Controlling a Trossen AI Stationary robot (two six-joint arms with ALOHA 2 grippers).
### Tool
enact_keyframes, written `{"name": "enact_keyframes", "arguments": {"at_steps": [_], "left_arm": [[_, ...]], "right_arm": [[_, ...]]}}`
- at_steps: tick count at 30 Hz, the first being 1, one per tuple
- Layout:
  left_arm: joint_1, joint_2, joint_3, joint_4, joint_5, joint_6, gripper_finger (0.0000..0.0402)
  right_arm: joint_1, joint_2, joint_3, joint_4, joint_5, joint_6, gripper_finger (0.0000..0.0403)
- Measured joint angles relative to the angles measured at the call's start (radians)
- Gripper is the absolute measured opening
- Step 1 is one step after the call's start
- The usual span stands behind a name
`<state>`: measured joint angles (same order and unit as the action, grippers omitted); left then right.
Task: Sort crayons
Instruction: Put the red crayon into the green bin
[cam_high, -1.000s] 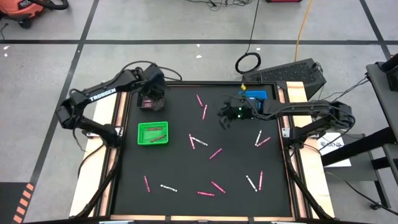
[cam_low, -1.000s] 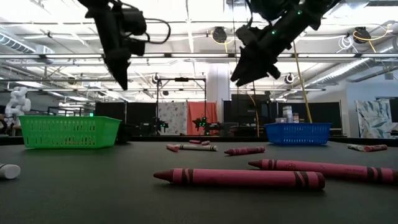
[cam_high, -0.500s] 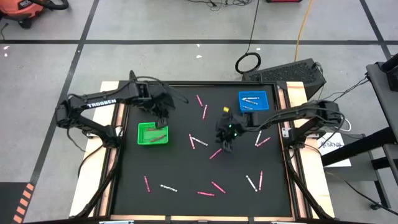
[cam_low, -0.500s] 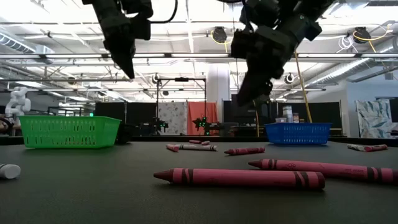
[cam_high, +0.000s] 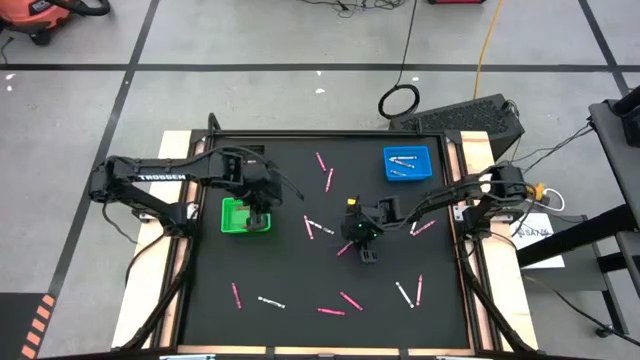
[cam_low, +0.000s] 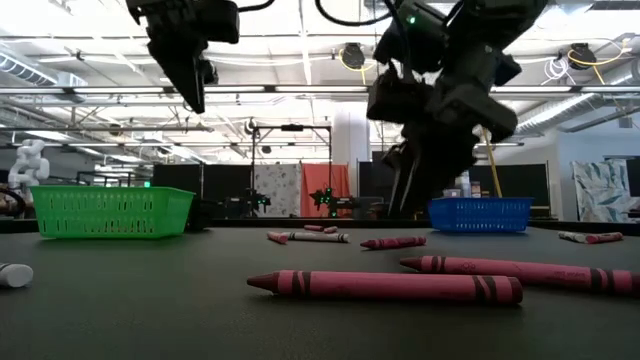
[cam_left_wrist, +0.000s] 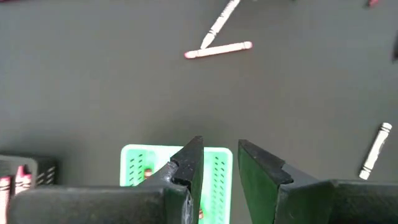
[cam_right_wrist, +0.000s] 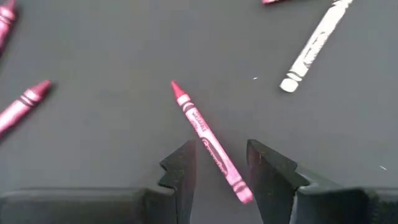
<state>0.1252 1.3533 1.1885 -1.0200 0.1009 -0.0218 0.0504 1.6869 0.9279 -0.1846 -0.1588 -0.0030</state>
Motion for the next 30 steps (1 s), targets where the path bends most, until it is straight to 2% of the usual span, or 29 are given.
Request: {"name": "enact_keyframes", "arguments": {"at_steps": [7, 17, 30], "left_arm": [[-0.043, 0.0, 0.0, 0.0, -0.001, -0.026, 0.0097], [-0.054, 0.0, 0.0, 0.001, -0.003, -0.026, 0.0097], [-0.054, 0.0, 0.0, 0.001, -0.022, -0.025, 0.0097]], "right_arm": [[0.016, 0.073, 0.0, 0.037, 0.001, -0.033, 0.0125], [0.023, 0.095, 0.003, 0.035, 0.005, -0.043, 0.0121], [0.023, 0.098, 0.002, 0.006, 0.005, -0.071, 0.0007]]}}
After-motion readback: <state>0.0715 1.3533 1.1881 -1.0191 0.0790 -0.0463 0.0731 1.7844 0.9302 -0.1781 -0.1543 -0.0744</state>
